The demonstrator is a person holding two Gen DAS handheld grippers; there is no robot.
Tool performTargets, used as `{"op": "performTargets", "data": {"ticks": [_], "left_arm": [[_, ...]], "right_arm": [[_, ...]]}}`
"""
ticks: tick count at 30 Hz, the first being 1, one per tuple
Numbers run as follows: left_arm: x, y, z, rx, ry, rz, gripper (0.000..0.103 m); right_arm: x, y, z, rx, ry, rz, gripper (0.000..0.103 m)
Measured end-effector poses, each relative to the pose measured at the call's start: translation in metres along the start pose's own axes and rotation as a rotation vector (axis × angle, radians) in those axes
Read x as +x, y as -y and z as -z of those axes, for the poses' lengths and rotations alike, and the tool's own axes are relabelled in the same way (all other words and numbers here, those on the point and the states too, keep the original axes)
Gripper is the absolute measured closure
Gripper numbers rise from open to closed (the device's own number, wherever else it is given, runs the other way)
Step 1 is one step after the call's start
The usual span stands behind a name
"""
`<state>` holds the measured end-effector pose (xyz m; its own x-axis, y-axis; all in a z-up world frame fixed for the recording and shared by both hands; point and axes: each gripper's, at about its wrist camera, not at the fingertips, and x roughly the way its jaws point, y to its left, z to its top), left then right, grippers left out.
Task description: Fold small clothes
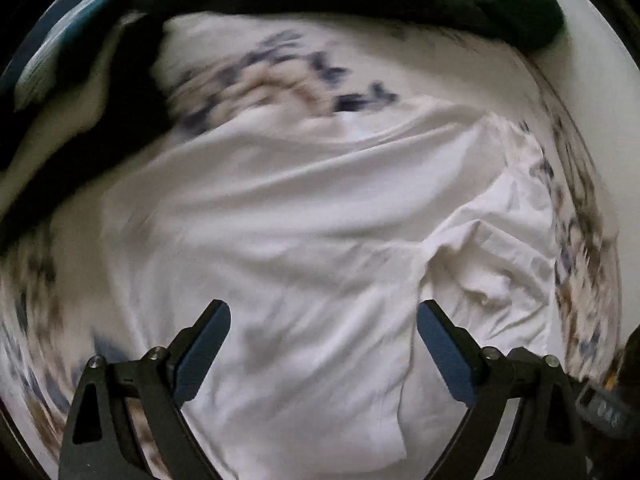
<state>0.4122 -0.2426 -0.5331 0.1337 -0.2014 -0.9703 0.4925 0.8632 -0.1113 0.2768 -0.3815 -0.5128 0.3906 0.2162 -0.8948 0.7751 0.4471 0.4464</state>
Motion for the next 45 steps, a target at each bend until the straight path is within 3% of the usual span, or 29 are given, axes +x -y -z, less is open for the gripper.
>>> {"op": "performTargets", "data": {"ticks": [4, 9, 11, 12, 13, 19, 25, 27, 28, 30, 32, 36, 39, 40, 41, 42, 45], "left_arm": [[0.02, 0.029, -0.037, 0.16, -0.028, -0.017, 0.01], [0.042, 0.048, -0.047, 0.266, -0.021, -0.052, 0.039], [0.042, 0.048, -0.05, 0.252, -0.014, -0.039, 0.042], [0.042, 0.043, -0.063, 0.247, -0.015, -0.036, 0.043], [0.04, 0.038, -0.065, 0.239, -0.015, -0.03, 0.044], [0.01, 0.01, -0.068, 0.211, -0.01, -0.015, 0.044], [0.006, -0.018, -0.066, 0.164, -0.004, 0.008, 0.044], [0.009, -0.022, -0.065, 0.167, -0.002, -0.007, 0.044], [0.007, -0.021, -0.061, 0.168, 0.005, -0.022, 0.044], [0.007, -0.022, -0.058, 0.161, 0.016, -0.036, 0.044], [0.0, -0.027, -0.052, 0.141, 0.021, -0.039, 0.044], [0.002, -0.041, -0.049, 0.117, 0.0, -0.016, 0.041], [-0.01, -0.046, -0.054, 0.094, 0.011, 0.031, 0.041], [-0.02, -0.048, -0.055, 0.081, 0.026, 0.047, 0.039], [-0.031, -0.05, -0.056, 0.063, 0.046, 0.05, 0.031], [-0.042, -0.051, -0.056, 0.049, 0.069, 0.05, 0.022], [-0.081, -0.056, -0.045, -0.027, 0.164, 0.087, 0.016]], "right_arm": [[0.008, -0.018, 0.009, -0.063, 0.043, 0.019, 0.051], [0.031, -0.035, 0.018, -0.159, 0.063, 0.135, 0.052], [0.033, -0.036, 0.024, -0.193, 0.085, 0.181, 0.075], [0.033, -0.036, 0.027, -0.201, 0.094, 0.196, 0.081], [0.032, -0.034, 0.03, -0.206, 0.094, 0.203, 0.089], [0.014, -0.009, 0.039, -0.198, 0.028, 0.165, 0.09], [-0.014, -0.011, 0.036, -0.165, 0.046, 0.064, 0.067], [-0.008, -0.009, 0.035, -0.145, 0.034, 0.05, 0.067], [0.004, -0.013, 0.032, -0.131, 0.018, 0.041, 0.068], [0.022, -0.013, 0.032, -0.115, -0.021, 0.046, 0.084], [0.029, -0.012, 0.039, -0.123, -0.038, 0.049, 0.091], [0.036, -0.021, 0.05, -0.194, -0.039, 0.086, 0.092], [0.029, -0.019, 0.046, -0.193, -0.081, 0.075, 0.08], [0.023, -0.019, 0.043, -0.2, -0.104, 0.068, 0.062], [0.02, -0.022, 0.041, -0.202, -0.115, 0.058, 0.045], [0.009, -0.019, 0.038, -0.203, -0.116, 0.04, 0.04], [-0.032, -0.017, 0.029, -0.266, -0.097, 0.052, 0.023]]}}
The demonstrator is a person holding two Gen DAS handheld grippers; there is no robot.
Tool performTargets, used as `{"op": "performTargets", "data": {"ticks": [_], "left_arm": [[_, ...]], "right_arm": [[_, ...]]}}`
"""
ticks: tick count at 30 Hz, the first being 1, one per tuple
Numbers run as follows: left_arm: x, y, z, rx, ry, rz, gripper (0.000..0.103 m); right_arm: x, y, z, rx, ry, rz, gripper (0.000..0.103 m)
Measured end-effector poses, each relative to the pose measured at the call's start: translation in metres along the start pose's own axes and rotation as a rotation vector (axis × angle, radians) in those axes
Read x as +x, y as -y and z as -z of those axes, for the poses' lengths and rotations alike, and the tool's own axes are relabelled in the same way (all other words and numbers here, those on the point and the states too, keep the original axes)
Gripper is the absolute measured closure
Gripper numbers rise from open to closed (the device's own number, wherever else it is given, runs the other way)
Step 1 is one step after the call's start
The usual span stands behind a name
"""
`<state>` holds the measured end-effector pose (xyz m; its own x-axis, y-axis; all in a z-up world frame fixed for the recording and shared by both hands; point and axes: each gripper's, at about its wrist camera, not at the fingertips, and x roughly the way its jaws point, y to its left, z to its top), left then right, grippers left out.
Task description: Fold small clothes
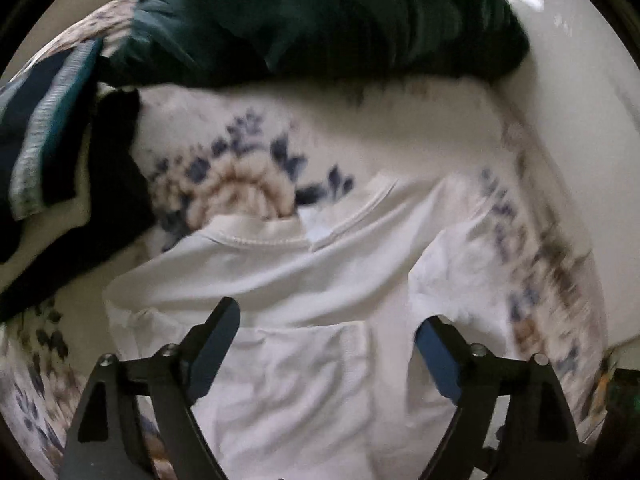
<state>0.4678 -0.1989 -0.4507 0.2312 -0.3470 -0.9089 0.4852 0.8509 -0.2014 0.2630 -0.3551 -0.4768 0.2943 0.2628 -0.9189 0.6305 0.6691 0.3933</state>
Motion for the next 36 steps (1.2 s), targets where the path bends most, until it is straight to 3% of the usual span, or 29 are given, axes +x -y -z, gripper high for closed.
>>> {"op": "performTargets", "data": {"ticks": [2, 4, 6, 7, 12, 13, 19, 22, 25, 30, 32, 36], "left_arm": [[-0.017, 0.001, 0.007, -0.025, 0.031, -0.025, 0.015], [-0.032, 0.009, 0.016, -0.043, 0.055, -0.083, 0.014], [-0.038, 0.018, 0.027, -0.059, 0.045, -0.133, 0.0], [-0.034, 0.018, 0.031, -0.067, 0.024, -0.133, 0.0], [0.015, -0.005, 0.039, -0.167, -0.08, -0.228, 0.0], [0.025, -0.017, 0.038, -0.226, -0.093, -0.238, 0.0], [0.017, -0.039, 0.034, -0.393, -0.056, -0.398, 0.0], [-0.023, 0.001, 0.057, -0.408, 0.036, -0.44, 0.0], [-0.041, 0.059, 0.097, -0.388, 0.043, -0.422, 0.0], [-0.025, 0.17, 0.184, -0.438, -0.084, -0.287, 0.0], [-0.004, 0.218, 0.222, -0.446, -0.182, -0.243, 0.0], [0.038, 0.284, 0.277, -0.454, -0.306, -0.184, 0.0]], "right_arm": [[-0.02, 0.003, -0.002, -0.046, -0.001, 0.033, 0.0], [-0.04, 0.006, -0.005, -0.093, 0.007, 0.073, 0.0], [-0.056, 0.013, -0.012, -0.151, 0.01, 0.131, 0.0], [-0.062, 0.02, -0.015, -0.157, 0.009, 0.137, 0.0], [-0.074, 0.052, -0.04, -0.197, -0.032, 0.112, 0.0], [-0.071, 0.054, -0.045, -0.209, -0.045, 0.103, 0.0], [-0.056, 0.074, -0.071, -0.271, -0.167, 0.038, 0.0], [-0.07, 0.084, -0.086, -0.31, -0.196, -0.005, 0.0], [-0.086, 0.102, -0.097, -0.334, -0.25, -0.034, 0.0], [-0.109, 0.147, -0.108, -0.328, -0.374, -0.035, 0.0], [-0.118, 0.167, -0.115, -0.33, -0.395, -0.017, 0.0], [-0.12, 0.189, -0.134, -0.335, -0.412, -0.006, 0.0]]}}
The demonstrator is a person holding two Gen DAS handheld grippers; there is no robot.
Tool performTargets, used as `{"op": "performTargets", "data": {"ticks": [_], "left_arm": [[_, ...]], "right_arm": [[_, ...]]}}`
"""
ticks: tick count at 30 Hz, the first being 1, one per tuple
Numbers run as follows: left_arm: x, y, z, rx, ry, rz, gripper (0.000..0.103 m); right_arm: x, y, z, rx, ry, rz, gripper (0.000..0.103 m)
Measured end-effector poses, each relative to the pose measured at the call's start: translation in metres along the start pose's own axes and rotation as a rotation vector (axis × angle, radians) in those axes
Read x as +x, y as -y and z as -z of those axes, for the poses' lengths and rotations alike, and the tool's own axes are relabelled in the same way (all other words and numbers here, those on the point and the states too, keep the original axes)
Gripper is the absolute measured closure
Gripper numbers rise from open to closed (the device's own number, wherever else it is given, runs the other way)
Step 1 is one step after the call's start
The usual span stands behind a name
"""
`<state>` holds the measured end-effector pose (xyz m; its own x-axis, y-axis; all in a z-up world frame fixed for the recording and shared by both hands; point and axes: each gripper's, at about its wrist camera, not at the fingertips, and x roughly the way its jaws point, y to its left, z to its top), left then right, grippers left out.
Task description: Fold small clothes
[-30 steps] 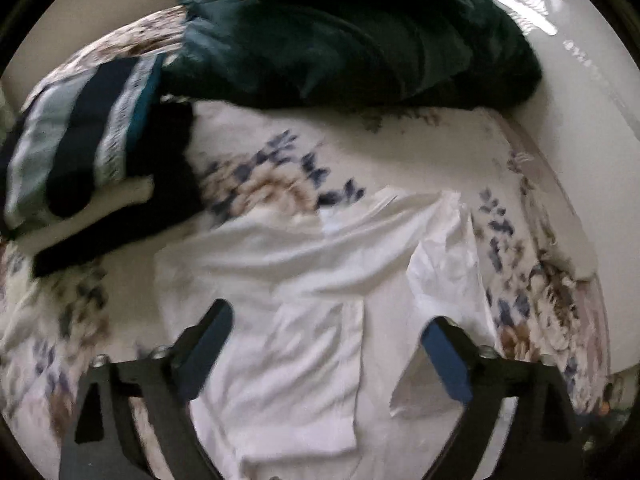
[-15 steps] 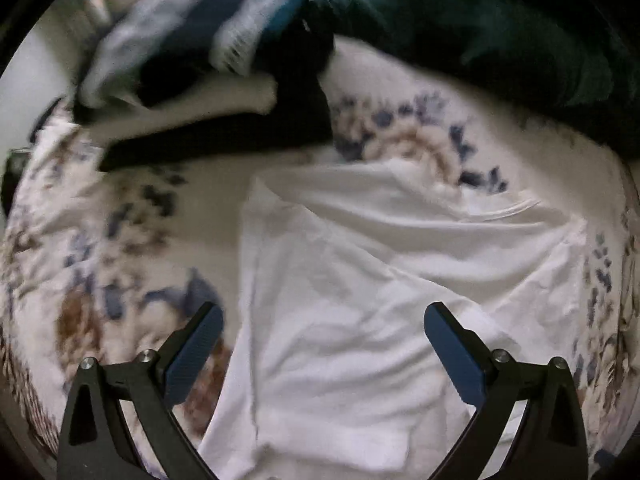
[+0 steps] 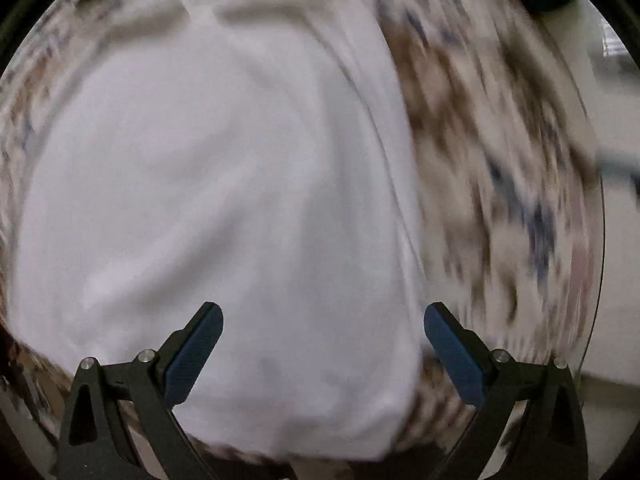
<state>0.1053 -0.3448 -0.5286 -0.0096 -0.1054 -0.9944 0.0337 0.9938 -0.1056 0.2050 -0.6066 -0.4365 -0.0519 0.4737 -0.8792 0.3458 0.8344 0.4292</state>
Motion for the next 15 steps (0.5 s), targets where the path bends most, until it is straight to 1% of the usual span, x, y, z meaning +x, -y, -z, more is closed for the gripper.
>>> {"op": "performTargets", "data": {"ticks": [1, 2, 4, 5, 6, 8, 10, 11, 12, 13, 14, 15], "left_arm": [[0.008, 0.007, 0.01, 0.004, -0.014, -0.009, 0.0], [0.023, 0.016, 0.022, 0.011, -0.037, -0.039, 0.0], [0.037, 0.025, 0.03, 0.031, -0.032, -0.094, 0.0], [0.041, 0.03, 0.032, 0.045, -0.008, -0.124, 0.0], [0.043, 0.032, 0.032, 0.046, 0.011, -0.137, 0.0], [0.045, 0.035, 0.03, 0.048, 0.059, -0.136, 0.001], [0.044, 0.035, 0.03, 0.055, 0.12, -0.122, 0.011], [0.04, 0.036, 0.028, 0.064, 0.16, -0.111, 0.025], [0.037, 0.035, 0.027, 0.072, 0.191, -0.108, 0.044], [0.035, 0.036, 0.027, 0.08, 0.208, -0.106, 0.055], [0.031, 0.035, 0.025, 0.09, 0.233, -0.114, 0.08], [0.028, 0.034, 0.024, 0.089, 0.248, -0.116, 0.093]], "right_arm": [[0.001, 0.003, -0.007, -0.005, 0.0, 0.001, 0.0], [0.004, 0.003, -0.014, -0.014, 0.003, -0.004, 0.0], [0.017, -0.004, -0.032, -0.047, -0.001, -0.034, 0.0], [0.025, -0.01, -0.041, -0.063, -0.006, -0.052, 0.0], [0.036, -0.02, -0.052, -0.093, -0.012, -0.074, 0.0], [0.053, -0.036, -0.071, -0.134, -0.011, -0.107, 0.0], [0.072, -0.056, -0.094, -0.165, -0.004, -0.157, 0.0], [0.078, -0.063, -0.103, -0.174, 0.006, -0.165, 0.0], [0.085, -0.07, -0.114, -0.177, 0.021, -0.168, 0.0], [0.092, -0.077, -0.126, -0.173, 0.037, -0.18, 0.0], [0.098, -0.083, -0.137, -0.163, 0.048, -0.2, 0.0], [0.104, -0.088, -0.146, -0.155, 0.058, -0.218, 0.0]]}}
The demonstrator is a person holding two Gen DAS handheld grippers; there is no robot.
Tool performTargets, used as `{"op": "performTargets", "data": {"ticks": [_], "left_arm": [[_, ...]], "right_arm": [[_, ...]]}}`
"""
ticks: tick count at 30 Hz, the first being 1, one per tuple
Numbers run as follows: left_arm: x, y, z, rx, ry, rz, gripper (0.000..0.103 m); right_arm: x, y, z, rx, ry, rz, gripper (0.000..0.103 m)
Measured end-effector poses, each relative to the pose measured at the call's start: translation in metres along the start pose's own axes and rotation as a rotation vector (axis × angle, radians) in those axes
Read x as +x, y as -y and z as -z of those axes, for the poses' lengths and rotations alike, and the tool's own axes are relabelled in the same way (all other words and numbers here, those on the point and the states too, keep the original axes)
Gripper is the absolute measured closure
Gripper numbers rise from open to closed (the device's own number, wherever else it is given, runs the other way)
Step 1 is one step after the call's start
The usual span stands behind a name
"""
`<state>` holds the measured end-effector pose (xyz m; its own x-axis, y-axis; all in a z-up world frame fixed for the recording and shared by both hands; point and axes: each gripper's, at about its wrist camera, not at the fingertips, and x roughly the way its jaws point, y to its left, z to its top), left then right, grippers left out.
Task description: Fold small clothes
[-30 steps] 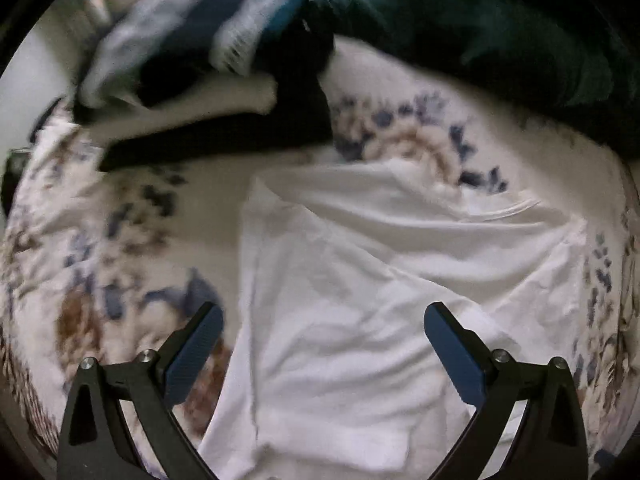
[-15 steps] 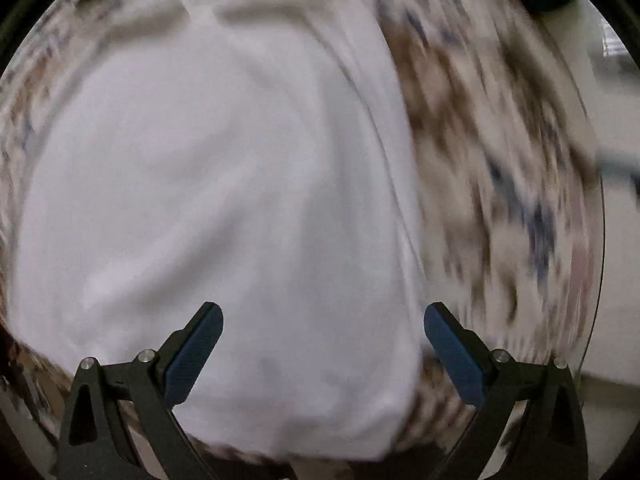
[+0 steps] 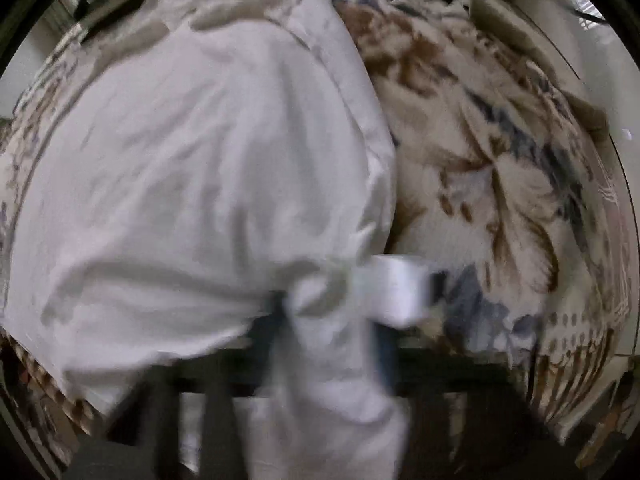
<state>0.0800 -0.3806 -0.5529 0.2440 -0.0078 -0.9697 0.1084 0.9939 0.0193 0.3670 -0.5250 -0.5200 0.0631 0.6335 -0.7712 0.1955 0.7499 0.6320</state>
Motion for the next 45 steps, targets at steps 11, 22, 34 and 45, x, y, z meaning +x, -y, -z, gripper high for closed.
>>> {"op": "performTargets", "data": {"ticks": [11, 22, 34, 45], "left_arm": [[-0.041, -0.033, -0.013, -0.101, 0.078, 0.076, 0.1], [-0.117, -0.137, 0.004, -0.256, 0.136, 0.097, 0.101], [-0.092, -0.321, 0.03, -0.588, 0.076, 0.155, 0.1], [-0.034, -0.423, 0.051, -0.678, -0.028, 0.21, 0.101]], "right_arm": [[0.042, -0.031, -0.065, 0.027, 0.068, -0.016, 0.098], [0.001, -0.125, -0.058, -0.088, 0.089, 0.078, 0.098], [0.136, -0.31, -0.055, -0.262, 0.009, 0.318, 0.099], [0.268, -0.36, -0.059, -0.274, -0.016, 0.551, 0.099]]}}
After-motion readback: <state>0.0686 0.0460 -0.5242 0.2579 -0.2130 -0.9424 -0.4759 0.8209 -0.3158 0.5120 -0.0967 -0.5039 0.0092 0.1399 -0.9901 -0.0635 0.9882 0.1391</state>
